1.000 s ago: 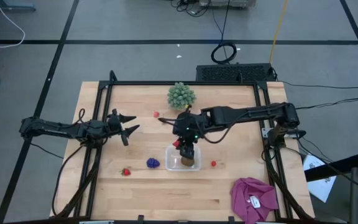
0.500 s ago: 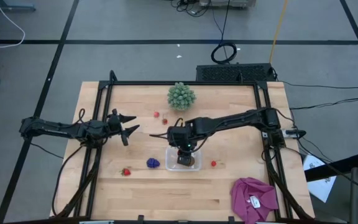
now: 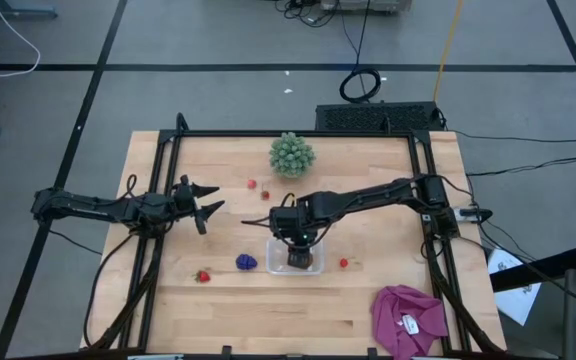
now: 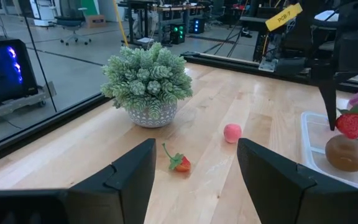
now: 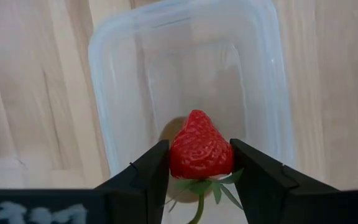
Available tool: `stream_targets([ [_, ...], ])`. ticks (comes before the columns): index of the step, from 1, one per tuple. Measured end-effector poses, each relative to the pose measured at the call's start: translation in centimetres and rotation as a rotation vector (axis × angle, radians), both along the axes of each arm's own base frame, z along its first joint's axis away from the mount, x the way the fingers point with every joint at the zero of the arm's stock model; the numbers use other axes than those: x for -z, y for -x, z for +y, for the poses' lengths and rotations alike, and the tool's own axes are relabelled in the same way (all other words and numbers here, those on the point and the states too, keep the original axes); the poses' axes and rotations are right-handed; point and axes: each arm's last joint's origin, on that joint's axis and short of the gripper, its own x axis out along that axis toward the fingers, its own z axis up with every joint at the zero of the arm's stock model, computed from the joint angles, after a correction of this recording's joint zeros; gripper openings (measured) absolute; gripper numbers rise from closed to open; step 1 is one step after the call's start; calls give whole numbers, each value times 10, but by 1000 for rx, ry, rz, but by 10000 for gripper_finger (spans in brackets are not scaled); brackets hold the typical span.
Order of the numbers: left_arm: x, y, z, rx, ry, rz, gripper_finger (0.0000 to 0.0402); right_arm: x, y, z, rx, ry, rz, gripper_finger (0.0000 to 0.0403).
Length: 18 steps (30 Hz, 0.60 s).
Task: Pick and placing Produce into tupperware
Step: Put the right red strawberry into the transparent bin
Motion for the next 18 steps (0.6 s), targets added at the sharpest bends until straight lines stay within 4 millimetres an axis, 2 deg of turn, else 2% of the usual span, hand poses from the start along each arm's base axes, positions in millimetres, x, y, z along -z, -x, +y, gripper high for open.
stream_targets([
  [9, 0, 0, 0, 0, 1, 0, 230, 20, 11, -1, 20, 8, 92, 151],
  [18, 0, 0, 0, 0, 2, -1, 230, 22, 13, -2, 31, 7, 113, 151],
])
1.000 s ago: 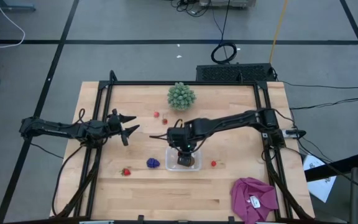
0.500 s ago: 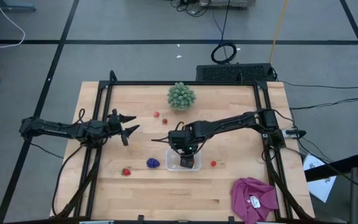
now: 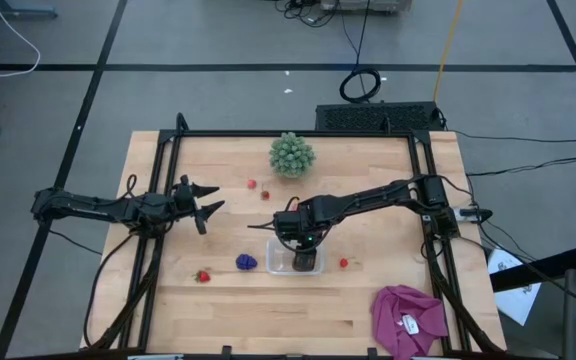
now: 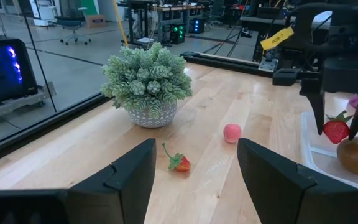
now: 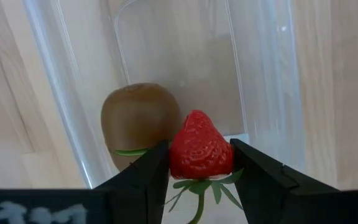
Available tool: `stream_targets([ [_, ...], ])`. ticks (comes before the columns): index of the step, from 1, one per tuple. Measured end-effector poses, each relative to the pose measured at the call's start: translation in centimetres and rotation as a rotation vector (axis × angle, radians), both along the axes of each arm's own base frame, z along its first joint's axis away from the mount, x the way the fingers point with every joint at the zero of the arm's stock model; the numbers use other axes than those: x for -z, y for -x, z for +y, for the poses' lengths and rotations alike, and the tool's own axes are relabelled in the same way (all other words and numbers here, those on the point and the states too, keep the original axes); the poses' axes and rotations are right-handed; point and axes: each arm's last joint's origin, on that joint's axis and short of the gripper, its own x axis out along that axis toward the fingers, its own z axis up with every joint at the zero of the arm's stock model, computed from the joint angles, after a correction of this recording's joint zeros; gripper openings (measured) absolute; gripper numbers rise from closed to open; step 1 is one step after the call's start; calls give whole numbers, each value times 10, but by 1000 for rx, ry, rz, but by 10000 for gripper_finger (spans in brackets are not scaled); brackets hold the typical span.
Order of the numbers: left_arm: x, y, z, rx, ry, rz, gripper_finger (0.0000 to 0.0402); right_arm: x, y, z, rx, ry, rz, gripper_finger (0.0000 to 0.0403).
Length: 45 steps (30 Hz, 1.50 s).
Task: Pick and placing Produce into tupperware
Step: Put the right red strawberry into the transparent bin
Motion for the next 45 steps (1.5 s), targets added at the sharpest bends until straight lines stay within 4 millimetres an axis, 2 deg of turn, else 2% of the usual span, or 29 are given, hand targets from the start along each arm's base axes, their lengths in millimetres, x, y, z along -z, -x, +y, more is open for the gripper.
stream_targets([
  [10, 0, 0, 0, 0, 0, 0, 230, 0, 0, 2, -82, 12, -18, 151],
  [45, 0, 0, 0, 1, 0, 1, 230, -1, -2, 2, -46, -28, -25, 151],
])
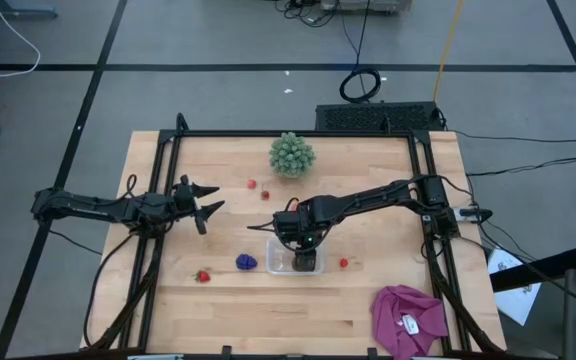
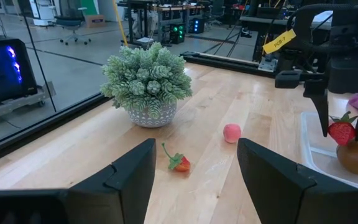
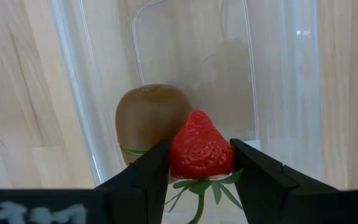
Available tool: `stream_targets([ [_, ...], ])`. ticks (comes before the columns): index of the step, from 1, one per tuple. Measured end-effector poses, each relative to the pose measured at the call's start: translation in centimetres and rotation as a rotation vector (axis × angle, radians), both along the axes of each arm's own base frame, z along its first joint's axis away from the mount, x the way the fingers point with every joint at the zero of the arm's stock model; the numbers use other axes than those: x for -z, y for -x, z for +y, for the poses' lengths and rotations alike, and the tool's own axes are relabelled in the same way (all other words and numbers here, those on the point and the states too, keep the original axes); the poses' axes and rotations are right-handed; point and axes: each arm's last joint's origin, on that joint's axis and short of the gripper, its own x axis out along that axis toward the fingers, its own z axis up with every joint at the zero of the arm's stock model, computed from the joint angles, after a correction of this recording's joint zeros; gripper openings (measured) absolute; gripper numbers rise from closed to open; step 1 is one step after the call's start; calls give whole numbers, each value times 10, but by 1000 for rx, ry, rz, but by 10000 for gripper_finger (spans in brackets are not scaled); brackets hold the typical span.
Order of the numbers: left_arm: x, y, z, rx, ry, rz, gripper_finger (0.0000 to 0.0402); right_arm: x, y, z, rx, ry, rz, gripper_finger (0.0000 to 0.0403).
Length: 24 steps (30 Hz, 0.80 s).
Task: Pick and placing Produce into tupperware
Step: Put the right red strawberry into the transparent bin
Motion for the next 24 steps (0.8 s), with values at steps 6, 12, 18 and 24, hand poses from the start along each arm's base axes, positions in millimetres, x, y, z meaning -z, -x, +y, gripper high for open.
stream_targets([
  [6, 0, 0, 0, 0, 0, 0, 230, 0, 0, 0, -14, 2, -3, 151],
  [12, 0, 0, 0, 0, 0, 0, 230, 0, 0, 0, -15, 2, -3, 151],
  [18, 0, 0, 0, 0, 0, 0, 230, 0, 0, 0, -15, 2, -1, 151],
  [24, 0, 0, 0, 0, 0, 0, 230, 8, 4, 0, -15, 4, 21, 151],
])
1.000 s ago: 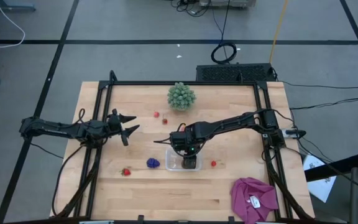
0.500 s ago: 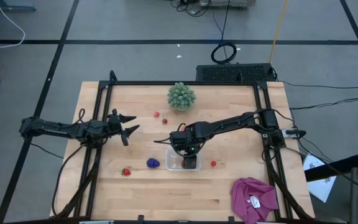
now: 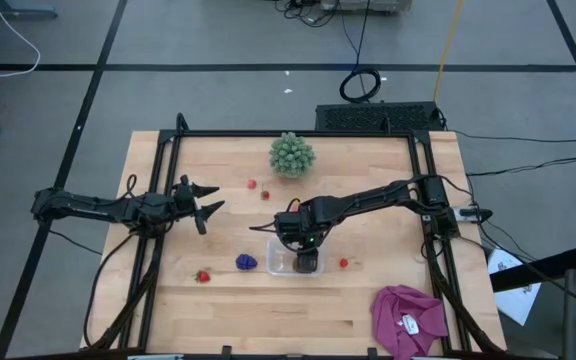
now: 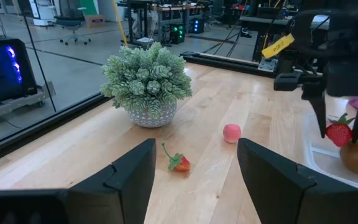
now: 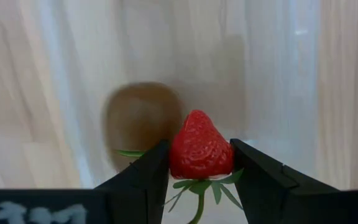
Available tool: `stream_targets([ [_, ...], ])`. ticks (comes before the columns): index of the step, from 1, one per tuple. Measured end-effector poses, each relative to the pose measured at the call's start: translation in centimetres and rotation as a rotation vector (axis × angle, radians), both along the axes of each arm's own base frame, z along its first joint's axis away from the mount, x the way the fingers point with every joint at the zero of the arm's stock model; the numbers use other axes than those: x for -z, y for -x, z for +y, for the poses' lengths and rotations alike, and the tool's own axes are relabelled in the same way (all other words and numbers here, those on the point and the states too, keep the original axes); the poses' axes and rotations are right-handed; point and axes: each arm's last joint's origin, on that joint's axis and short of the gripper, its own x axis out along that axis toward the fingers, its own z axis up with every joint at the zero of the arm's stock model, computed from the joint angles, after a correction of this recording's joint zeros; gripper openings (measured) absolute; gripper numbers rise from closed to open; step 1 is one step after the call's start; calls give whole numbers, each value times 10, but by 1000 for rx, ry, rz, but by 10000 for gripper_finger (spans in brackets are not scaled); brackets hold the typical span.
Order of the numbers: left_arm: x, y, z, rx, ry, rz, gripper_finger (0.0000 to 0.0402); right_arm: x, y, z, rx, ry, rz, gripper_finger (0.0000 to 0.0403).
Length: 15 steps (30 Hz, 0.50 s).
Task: Pick and placing Produce into tupperware
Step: Put the right red strawberry into the transparent bin
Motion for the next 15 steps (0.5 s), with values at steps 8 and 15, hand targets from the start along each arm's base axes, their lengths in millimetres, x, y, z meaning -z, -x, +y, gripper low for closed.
stream_targets([
  [8, 0, 0, 0, 0, 0, 0, 230, 7, 3, 0, 7, 0, 21, 151],
  [15, 0, 0, 0, 0, 0, 0, 230, 6, 1, -3, 13, -53, 7, 151],
])
